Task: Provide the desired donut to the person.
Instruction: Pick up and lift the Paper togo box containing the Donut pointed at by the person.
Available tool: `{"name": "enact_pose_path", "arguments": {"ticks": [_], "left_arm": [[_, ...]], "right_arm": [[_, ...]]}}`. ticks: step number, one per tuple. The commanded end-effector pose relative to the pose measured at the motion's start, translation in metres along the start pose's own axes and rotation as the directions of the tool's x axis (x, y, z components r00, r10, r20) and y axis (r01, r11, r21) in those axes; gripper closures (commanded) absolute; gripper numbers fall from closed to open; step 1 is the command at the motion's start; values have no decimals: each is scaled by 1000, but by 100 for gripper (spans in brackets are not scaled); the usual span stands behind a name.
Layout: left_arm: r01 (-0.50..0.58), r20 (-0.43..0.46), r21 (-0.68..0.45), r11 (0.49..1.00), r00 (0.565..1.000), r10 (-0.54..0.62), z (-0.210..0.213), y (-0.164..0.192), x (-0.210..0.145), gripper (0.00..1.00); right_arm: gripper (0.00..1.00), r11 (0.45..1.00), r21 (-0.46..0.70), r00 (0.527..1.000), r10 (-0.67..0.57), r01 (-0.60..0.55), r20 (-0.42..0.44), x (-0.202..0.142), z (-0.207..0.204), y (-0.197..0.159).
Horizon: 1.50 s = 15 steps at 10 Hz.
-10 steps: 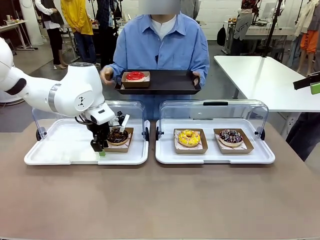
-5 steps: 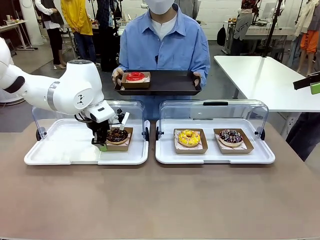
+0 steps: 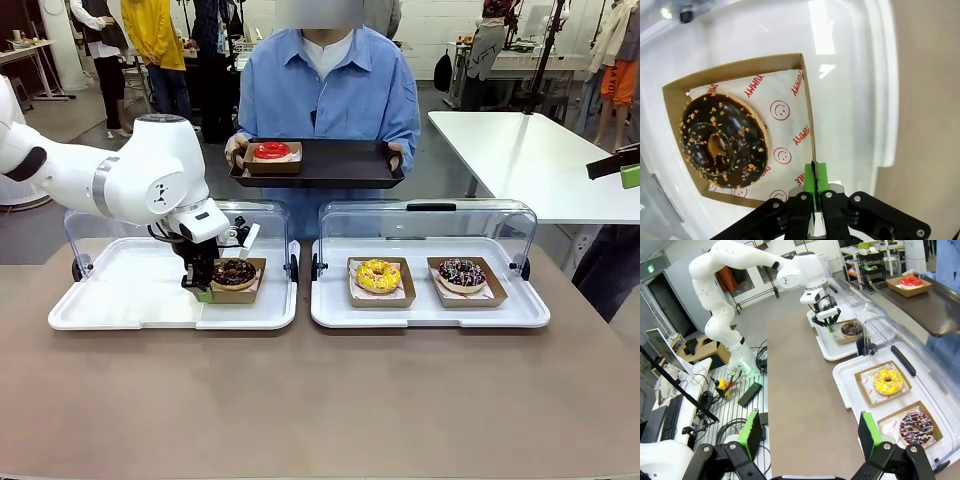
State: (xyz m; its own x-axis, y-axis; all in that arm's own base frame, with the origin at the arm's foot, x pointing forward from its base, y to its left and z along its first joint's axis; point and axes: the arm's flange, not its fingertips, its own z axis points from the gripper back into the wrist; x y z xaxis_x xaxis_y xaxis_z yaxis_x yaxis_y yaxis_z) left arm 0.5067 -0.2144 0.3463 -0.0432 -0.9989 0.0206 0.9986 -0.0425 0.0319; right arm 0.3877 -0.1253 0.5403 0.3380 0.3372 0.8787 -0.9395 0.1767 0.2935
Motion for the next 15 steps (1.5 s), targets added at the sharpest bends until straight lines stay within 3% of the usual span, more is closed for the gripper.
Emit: {"name": "enact_pose_path", "arguments": {"ticks": [1,5,6,10,15], "left_arm": [[-2,-39,-76,997,999,-1,33,-34,9,100],[52,-50,-86,995,997,-57,96,-103,24,100],[60,-58,-53,997,996,-63,109,-128,26,100],[63,-43,67,996,997,-61,180,-163,38,100],[13,5,123,992,1000,-14,246,-144,48,100]], "right_arm": [[0,1000,7,1000,3,-3,8,-1,0,0],[0,1000,7,1000,3,-3,8,-1,0,0],[0,1000,7,1000,3,-3,8,-1,0,0],[0,1000,7,1000,3,-3,8,-1,0,0],[0,1000,7,1000,3,-3,8,-1,0,0]]}}
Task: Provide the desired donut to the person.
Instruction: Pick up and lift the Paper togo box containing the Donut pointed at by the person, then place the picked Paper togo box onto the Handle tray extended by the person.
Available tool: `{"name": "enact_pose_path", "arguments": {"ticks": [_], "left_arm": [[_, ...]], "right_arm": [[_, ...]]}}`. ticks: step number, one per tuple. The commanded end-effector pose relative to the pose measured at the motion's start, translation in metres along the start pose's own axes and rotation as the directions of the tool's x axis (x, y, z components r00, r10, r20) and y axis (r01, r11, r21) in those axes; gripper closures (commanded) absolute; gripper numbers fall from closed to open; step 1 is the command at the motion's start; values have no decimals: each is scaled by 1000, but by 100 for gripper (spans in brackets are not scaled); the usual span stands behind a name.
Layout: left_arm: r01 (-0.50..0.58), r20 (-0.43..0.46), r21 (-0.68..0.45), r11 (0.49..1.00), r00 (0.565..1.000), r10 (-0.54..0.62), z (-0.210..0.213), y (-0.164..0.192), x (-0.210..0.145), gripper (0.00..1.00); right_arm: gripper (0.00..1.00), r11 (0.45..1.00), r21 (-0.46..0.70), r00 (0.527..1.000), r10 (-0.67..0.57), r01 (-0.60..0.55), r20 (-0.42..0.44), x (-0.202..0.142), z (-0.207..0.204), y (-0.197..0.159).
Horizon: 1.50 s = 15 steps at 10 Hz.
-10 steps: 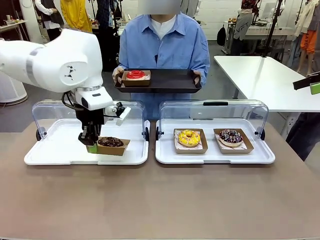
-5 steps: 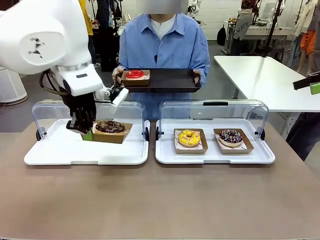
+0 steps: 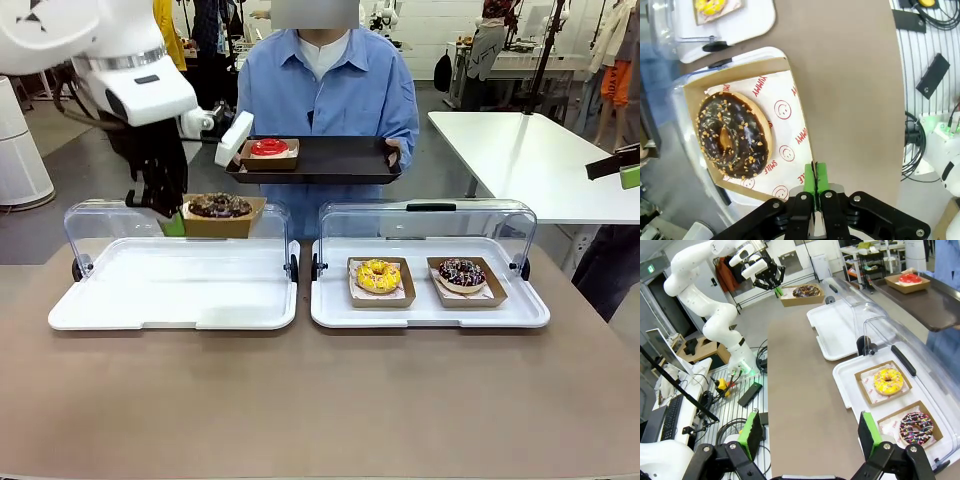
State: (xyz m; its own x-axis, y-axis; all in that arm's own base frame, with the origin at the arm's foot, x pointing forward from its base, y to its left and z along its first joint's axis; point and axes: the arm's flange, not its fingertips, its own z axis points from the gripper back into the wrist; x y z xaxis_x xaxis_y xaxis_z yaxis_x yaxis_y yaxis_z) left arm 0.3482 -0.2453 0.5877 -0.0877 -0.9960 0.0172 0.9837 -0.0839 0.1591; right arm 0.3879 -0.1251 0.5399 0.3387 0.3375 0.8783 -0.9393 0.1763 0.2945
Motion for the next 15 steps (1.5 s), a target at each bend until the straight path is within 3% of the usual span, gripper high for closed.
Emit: {"name": "enact_pose_path", "arguments": {"ticks": [1,2,3,15], "left_arm": [[8,-17,29,1000,1000,-7,-2,17,5,100],[89,-13,44,995,996,-89,-13,23,3,100],[0,0,8,1000,1000,0,2,7,1,100],[0,0,8,1000,1000,0,2,7,1,100]], "right_arm": [[0,1000,6,1000,3,-4,8,0,0,0],[0,1000,6,1000,3,-4,8,0,0,0],[0,1000,6,1000,3,-4,8,0,0,0],[0,1000,6,1000,3,-4,8,0,0,0]]}}
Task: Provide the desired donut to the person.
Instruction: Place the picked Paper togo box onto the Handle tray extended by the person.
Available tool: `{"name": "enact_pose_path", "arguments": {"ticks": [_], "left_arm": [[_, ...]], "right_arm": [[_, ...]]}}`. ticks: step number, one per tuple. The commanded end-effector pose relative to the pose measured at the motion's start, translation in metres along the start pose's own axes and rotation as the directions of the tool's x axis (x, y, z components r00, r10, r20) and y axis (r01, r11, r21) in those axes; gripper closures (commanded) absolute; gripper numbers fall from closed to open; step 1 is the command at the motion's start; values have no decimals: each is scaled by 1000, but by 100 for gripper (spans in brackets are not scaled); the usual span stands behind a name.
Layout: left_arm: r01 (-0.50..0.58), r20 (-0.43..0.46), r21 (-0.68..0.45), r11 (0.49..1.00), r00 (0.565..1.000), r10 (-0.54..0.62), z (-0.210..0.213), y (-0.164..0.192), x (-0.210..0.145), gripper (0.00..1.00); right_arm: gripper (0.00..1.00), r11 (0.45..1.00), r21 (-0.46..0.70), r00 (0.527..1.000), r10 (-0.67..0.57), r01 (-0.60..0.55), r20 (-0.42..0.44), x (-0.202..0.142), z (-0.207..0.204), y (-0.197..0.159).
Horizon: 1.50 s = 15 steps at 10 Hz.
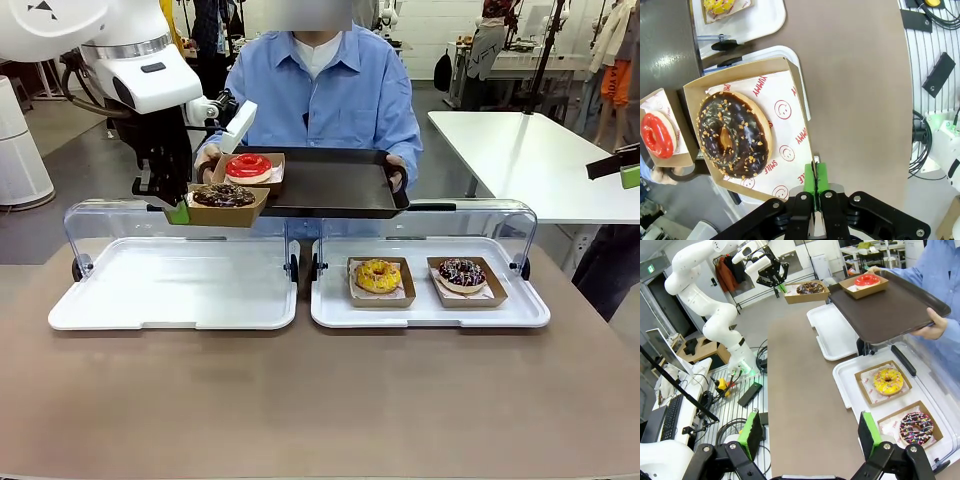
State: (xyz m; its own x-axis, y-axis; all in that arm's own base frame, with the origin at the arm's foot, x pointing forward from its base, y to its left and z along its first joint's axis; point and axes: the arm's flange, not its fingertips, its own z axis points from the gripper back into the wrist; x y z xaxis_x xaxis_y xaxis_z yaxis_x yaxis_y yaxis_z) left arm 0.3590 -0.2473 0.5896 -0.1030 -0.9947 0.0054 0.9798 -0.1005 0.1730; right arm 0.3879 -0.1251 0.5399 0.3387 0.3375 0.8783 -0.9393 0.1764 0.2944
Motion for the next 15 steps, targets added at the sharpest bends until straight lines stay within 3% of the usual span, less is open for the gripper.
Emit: {"name": "enact_pose_path", "arguments": {"ticks": [1,5,8,11,15], "left_arm": [[-17,9,-6,1000,1000,17,2,-4,0,100],[0,0,0,1000,1000,0,0,0,0,99],[70,-26,82,994,997,-68,43,-11,31,99],[66,4,107,992,998,-67,44,17,84,99],[-13,-7,137,990,1000,14,34,86,145,99]], "right_arm": [[0,1000,6,1000,3,-4,8,0,0,0],[0,1000,6,1000,3,-4,8,0,0,0],[0,1000,6,1000,3,-4,8,0,0,0],[0,1000,6,1000,3,-4,8,0,0,0],[0,1000,6,1000,3,-4,8,0,0,0]]}}
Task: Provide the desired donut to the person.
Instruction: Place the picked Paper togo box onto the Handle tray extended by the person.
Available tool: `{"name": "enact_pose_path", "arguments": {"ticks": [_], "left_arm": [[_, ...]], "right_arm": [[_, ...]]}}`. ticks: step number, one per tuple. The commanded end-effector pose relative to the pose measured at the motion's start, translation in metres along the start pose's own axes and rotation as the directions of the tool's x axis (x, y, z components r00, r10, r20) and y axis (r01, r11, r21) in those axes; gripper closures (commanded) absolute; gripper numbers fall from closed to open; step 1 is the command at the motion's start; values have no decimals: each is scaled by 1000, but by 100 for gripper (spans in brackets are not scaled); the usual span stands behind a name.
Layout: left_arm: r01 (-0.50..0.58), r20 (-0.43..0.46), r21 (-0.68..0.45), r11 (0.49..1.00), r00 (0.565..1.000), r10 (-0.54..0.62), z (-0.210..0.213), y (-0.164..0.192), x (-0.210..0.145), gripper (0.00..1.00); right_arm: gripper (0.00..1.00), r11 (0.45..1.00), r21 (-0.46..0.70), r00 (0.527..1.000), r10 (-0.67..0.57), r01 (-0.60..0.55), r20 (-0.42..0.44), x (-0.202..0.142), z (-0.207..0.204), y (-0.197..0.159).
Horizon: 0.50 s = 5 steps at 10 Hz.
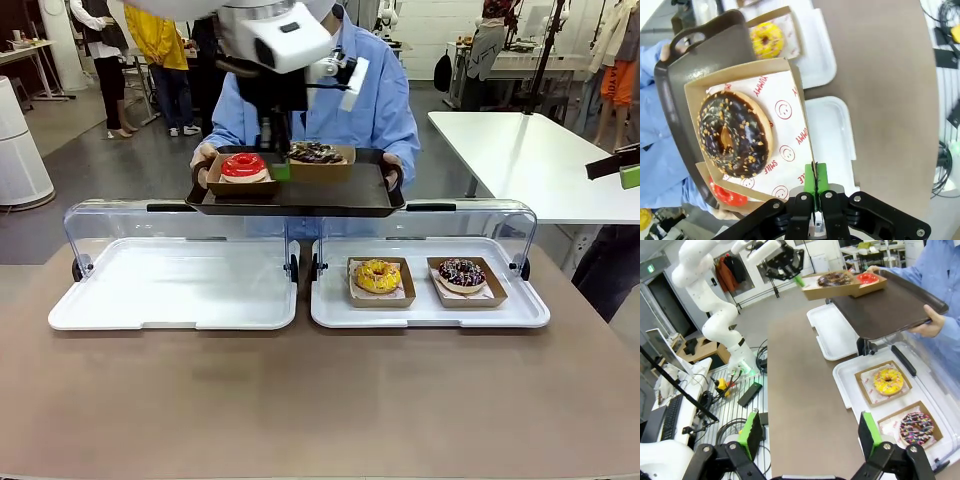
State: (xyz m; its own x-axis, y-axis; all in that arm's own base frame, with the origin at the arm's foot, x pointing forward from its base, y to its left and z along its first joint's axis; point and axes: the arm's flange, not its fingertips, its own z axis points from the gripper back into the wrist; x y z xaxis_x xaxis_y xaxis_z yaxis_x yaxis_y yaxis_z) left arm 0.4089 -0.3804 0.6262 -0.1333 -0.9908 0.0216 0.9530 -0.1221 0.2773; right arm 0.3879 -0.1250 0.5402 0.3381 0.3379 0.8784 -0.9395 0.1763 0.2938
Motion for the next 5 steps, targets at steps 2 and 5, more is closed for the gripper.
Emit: {"name": "enact_pose_path", "arguments": {"ticks": [2,5], "left_arm": [[-63,-61,43,997,996,66,-13,43,30,99],[-67,-53,26,997,996,69,-45,74,24,99]], "right_arm": [[0,1000,6,1000,3,-3,9,-1,0,0],[0,1000,6,1000,3,-3,9,-1,0,0]]}}
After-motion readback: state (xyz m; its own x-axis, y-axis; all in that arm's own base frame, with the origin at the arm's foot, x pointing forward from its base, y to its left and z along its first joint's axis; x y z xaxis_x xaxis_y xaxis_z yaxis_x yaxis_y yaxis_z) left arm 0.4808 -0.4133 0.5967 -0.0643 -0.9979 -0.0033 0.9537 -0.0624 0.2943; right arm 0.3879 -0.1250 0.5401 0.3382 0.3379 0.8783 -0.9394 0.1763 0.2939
